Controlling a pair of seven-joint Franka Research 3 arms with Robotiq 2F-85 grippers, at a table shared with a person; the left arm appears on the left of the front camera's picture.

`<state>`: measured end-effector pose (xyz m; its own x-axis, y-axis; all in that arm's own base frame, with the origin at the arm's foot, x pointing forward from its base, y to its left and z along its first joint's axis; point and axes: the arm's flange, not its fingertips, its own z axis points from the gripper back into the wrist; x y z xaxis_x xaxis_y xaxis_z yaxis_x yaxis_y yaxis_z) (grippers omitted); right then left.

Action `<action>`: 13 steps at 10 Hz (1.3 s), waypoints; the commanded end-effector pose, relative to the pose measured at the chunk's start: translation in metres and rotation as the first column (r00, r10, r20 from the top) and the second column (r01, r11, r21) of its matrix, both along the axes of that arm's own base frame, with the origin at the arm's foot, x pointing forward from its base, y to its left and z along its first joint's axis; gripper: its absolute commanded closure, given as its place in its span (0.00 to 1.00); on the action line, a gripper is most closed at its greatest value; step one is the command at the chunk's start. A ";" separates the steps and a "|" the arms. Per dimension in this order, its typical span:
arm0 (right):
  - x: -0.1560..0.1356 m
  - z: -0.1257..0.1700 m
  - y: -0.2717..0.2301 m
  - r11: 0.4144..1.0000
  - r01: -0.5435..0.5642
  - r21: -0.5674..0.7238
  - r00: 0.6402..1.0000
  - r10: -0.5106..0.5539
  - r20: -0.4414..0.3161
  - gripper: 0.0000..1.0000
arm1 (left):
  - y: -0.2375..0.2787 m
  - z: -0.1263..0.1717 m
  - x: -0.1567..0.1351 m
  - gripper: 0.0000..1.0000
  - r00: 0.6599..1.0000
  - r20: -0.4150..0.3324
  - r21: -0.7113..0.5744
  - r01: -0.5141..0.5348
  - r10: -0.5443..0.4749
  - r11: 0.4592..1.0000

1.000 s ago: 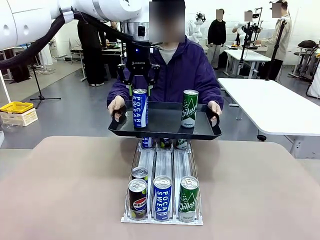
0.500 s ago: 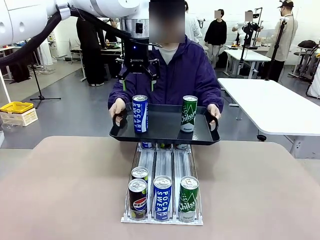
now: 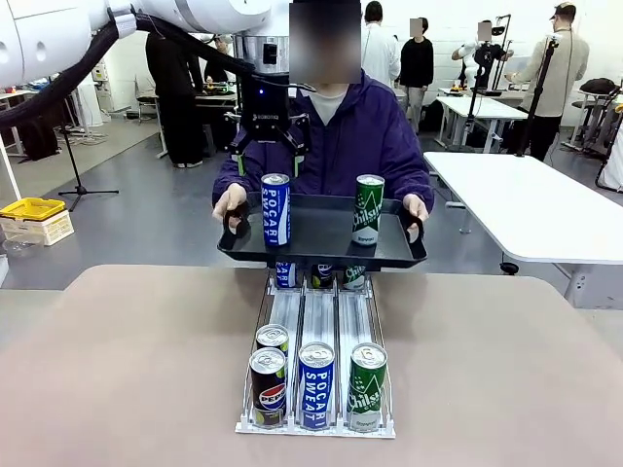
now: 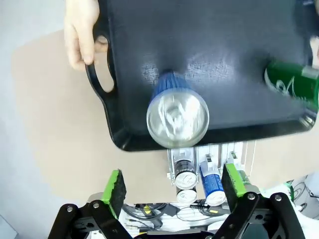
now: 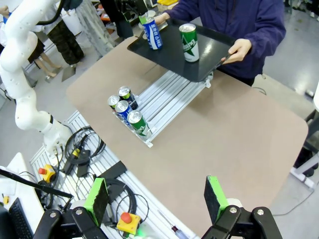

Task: Retrieve and hand over the desired beverage to the person.
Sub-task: Place the picked can on the Handle tray extended by the person.

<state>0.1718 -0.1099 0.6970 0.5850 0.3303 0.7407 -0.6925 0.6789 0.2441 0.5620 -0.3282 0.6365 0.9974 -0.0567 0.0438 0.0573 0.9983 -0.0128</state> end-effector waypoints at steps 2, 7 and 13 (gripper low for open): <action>0.000 0.001 0.000 1.000 -0.017 0.006 1.000 0.017 0.001 0.00 | 0.047 0.022 -0.064 0.00 0.963 0.081 -0.083 0.264 -0.257 0.961; 0.000 0.001 0.000 1.000 -0.017 0.006 1.000 0.017 0.001 0.00 | 0.172 0.037 -0.186 0.00 0.839 0.251 -0.195 0.532 -0.483 0.824; 0.000 0.001 0.000 1.000 -0.017 0.006 1.000 0.017 0.001 0.00 | 0.192 0.031 -0.202 0.00 0.862 0.227 -0.196 0.496 -0.453 0.846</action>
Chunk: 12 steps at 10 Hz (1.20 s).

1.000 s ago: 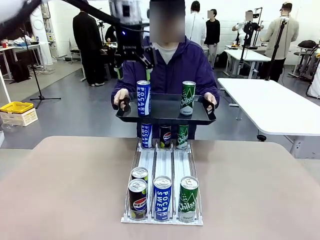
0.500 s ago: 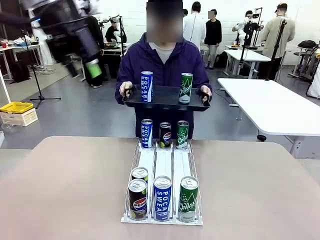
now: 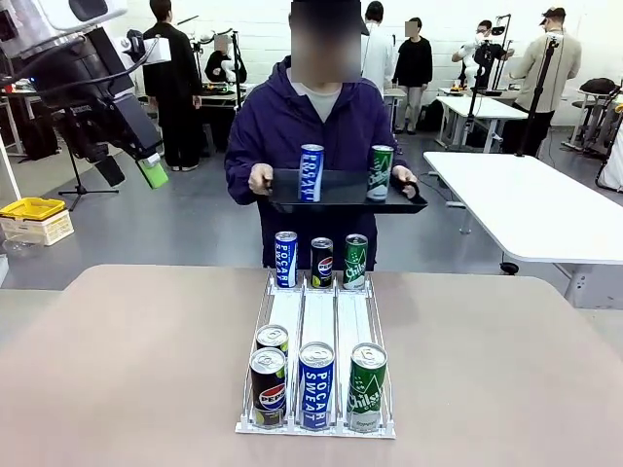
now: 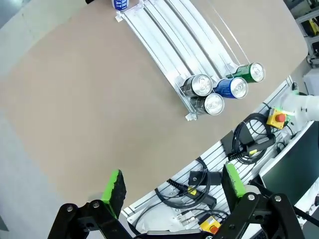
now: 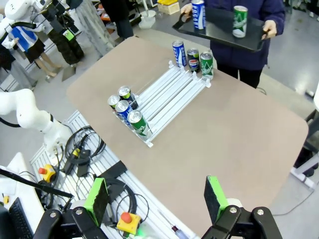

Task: Retrieve and hand over the desired beverage to the person.
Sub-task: Place the picked can on the Handle tray extended by the person.

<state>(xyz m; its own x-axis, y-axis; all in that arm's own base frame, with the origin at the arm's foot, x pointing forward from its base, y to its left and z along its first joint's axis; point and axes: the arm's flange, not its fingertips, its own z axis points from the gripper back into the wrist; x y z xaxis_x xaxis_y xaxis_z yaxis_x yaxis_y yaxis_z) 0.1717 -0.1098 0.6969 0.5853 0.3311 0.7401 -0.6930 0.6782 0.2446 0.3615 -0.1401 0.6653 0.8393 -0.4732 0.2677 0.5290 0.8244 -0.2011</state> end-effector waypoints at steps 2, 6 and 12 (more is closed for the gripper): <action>0.000 0.001 0.000 1.000 -0.016 0.006 1.000 0.016 0.002 0.00 | 0.004 0.002 -0.002 0.00 1.000 0.013 -0.001 0.018 -0.018 1.000; 0.000 0.001 0.000 1.000 -0.016 0.006 1.000 0.016 0.002 0.00 | 0.004 0.002 -0.002 0.00 1.000 0.013 -0.001 0.018 -0.018 1.000; 0.000 0.001 0.000 1.000 -0.016 0.006 1.000 0.016 0.002 0.00 | 0.078 0.008 -0.074 0.00 0.931 0.251 -0.161 0.310 -0.265 0.937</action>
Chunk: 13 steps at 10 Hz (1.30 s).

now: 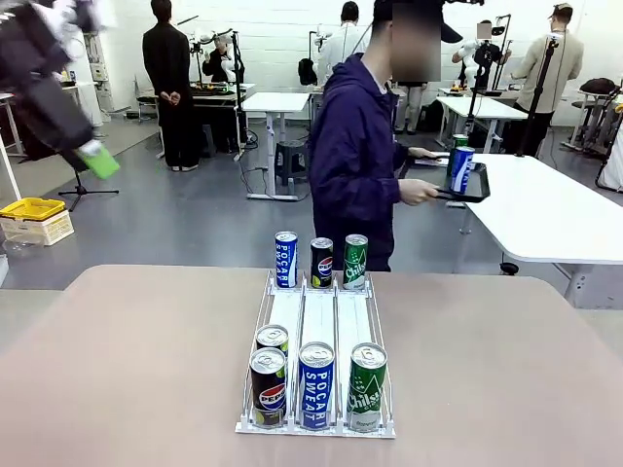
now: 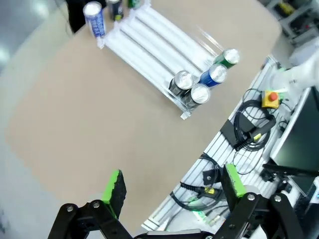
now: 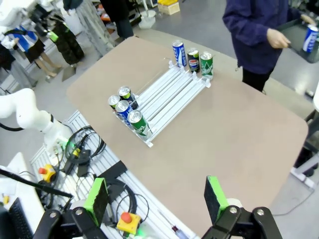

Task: Retrieve and hand over the desired beverage to the person.
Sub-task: Place the picked can on the Handle tray extended by the person.

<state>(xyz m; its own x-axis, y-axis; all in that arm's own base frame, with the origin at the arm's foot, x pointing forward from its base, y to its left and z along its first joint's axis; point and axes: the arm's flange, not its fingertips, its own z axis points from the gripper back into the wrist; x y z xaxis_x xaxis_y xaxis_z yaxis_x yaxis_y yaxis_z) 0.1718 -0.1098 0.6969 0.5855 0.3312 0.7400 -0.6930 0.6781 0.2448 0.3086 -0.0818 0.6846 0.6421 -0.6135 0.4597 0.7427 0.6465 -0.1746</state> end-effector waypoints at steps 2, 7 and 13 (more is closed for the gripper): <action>0.000 0.001 0.000 1.000 -0.016 0.006 1.000 0.016 0.002 0.00 | 0.060 -0.003 -0.038 0.00 0.991 0.131 -0.167 -0.011 0.033 0.986; 0.000 0.001 0.000 1.000 -0.016 0.006 1.000 0.016 0.002 0.00 | 0.125 0.024 -0.041 0.00 0.958 0.165 -0.330 -0.171 0.235 0.928; 0.000 0.001 0.000 1.000 -0.016 0.006 1.000 0.016 0.002 0.00 | 0.132 0.023 -0.043 0.00 0.959 0.172 -0.302 -0.164 0.223 0.939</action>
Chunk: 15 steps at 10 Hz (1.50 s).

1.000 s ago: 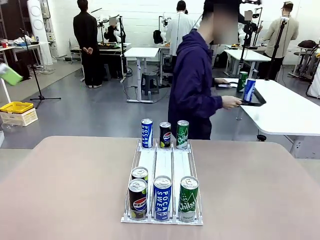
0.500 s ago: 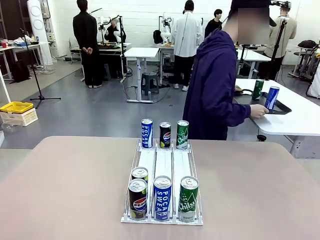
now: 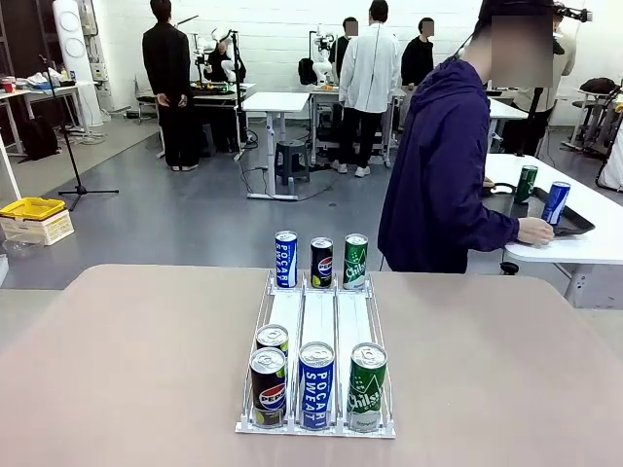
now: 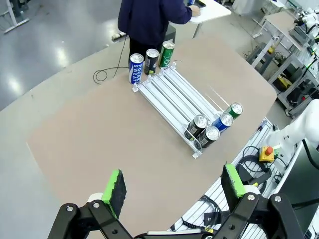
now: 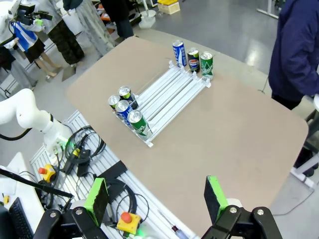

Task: Retrieve and hand over the desired beverage to the person.
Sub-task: Place the picked can on the Handle tray extended by the person.

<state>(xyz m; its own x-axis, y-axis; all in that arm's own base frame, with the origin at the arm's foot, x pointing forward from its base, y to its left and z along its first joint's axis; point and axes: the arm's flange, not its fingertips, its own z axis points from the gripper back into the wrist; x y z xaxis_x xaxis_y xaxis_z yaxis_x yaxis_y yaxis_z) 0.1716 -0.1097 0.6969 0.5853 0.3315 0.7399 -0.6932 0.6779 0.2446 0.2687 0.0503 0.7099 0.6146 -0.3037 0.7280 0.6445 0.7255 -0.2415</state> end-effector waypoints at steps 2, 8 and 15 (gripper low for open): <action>0.000 0.001 0.000 1.000 -0.016 0.007 1.000 0.016 0.002 0.00 | 0.000 -0.002 -0.003 0.00 1.000 0.004 0.011 0.002 -0.002 1.000; 0.000 0.001 0.000 1.000 -0.016 0.007 1.000 0.016 0.002 0.00 | 0.000 -0.002 -0.003 0.00 1.000 0.004 0.011 0.002 -0.002 1.000; 0.000 0.001 0.000 1.000 -0.016 0.007 1.000 0.016 0.002 0.00 | 0.000 -0.002 -0.003 0.00 1.000 0.004 0.011 0.002 -0.002 1.000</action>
<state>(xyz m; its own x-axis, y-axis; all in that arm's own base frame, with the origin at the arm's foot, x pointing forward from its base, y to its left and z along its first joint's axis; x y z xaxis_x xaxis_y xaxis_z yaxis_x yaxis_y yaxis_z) 0.1716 -0.1097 0.6969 0.5853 0.3316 0.7399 -0.6933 0.6779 0.2446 0.2677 0.0504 0.7104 0.6130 -0.3036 0.7294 0.6451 0.7254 -0.2402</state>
